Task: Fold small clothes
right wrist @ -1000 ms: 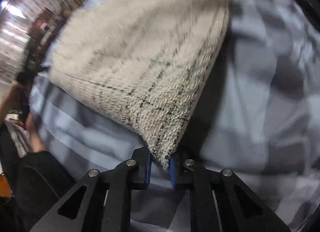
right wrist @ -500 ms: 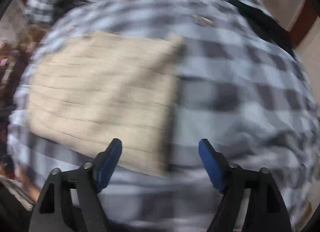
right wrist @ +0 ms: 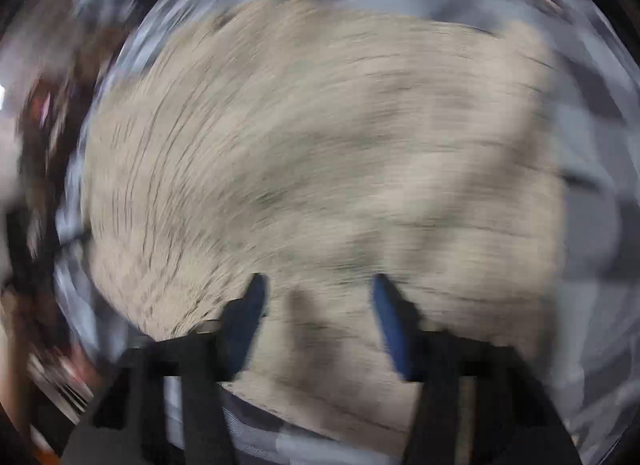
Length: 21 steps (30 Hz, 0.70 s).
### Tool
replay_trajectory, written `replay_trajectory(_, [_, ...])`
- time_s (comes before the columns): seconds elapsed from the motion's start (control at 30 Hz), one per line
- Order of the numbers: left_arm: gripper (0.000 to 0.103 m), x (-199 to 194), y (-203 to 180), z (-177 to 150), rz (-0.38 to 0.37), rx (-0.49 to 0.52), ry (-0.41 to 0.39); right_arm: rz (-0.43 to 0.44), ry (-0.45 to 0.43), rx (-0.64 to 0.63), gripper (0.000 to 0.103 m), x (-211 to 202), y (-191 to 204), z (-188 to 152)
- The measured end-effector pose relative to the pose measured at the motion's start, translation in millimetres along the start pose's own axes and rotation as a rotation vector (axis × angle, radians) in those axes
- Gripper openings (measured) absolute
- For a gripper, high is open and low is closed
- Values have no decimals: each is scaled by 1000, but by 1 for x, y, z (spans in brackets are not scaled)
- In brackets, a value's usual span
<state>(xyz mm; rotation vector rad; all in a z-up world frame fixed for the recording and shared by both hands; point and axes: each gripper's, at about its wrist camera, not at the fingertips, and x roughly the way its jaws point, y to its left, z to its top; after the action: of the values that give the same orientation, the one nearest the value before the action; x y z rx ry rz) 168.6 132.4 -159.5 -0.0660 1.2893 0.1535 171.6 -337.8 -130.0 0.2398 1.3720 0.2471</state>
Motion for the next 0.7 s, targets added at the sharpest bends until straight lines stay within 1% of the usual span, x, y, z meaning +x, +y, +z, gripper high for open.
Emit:
replay_trajectory(0.03, [4, 5, 6, 2, 200, 39, -15, -95, -33, 79, 44, -10, -22, 2])
replay_trajectory(0.07, [4, 12, 12, 4, 329, 77, -16, -184, -51, 122, 47, -18, -34, 2])
replay_trajectory(0.1, [4, 17, 18, 6, 393, 103, -11, -311, -78, 164, 47, -30, -50, 0])
replay_trajectory(0.13, [4, 18, 28, 9, 373, 93, -14, -342, -87, 175, 47, -37, -54, -2])
replay_trajectory(0.17, [4, 16, 33, 11, 331, 67, -21, -335, -90, 196, 47, -48, -53, -7])
replay_trajectory(0.2, [4, 10, 40, 13, 267, 20, -34, -312, -99, 215, 47, -55, -48, -10])
replay_trajectory(0.27, [4, -6, 51, 17, 119, -89, -78, -218, -162, 268, 49, -76, -21, -20])
replay_trajectory(0.3, [4, -13, 51, 16, 72, -115, -95, -174, -199, 287, 63, -84, 5, -25])
replay_trajectory(0.33, [4, -22, 50, 15, 11, -135, -119, -127, -230, 300, 74, -88, 26, -25])
replay_trajectory(0.37, [4, -29, 47, 15, -35, -137, -141, -66, -265, 313, 92, -86, 48, -24])
replay_trajectory(0.4, [4, -33, 43, 15, -60, -123, -158, -12, -294, 324, 98, -85, 57, -25])
replay_trajectory(0.43, [4, -36, 38, 13, -70, -104, -170, 58, -331, 344, 98, -81, 70, -26])
replay_trajectory(0.47, [4, -40, 31, 11, -78, -76, -185, 93, -344, 359, 99, -73, 76, -25])
replay_trajectory(0.5, [4, -44, 25, 8, -79, -44, -197, 110, -342, 369, 99, -59, 84, -27])
replay_trajectory(0.53, [4, -47, 20, 5, -74, -5, -205, 105, -309, 354, 99, -40, 91, -24])
replay_trajectory(0.6, [4, -60, 7, 3, -59, 72, -223, 69, -196, 247, 98, -12, 103, -11])
replay_trajectory(0.63, [4, -60, -2, 7, -55, 129, -228, 57, -167, 197, 98, -2, 105, -3])
replay_trajectory(0.67, [4, -65, -10, 10, -57, 164, -228, 36, -173, 188, 98, 0, 101, 4])
replay_trajectory(0.7, [4, -69, -21, 16, -58, 207, -230, 8, -202, 223, 98, -1, 92, 12])
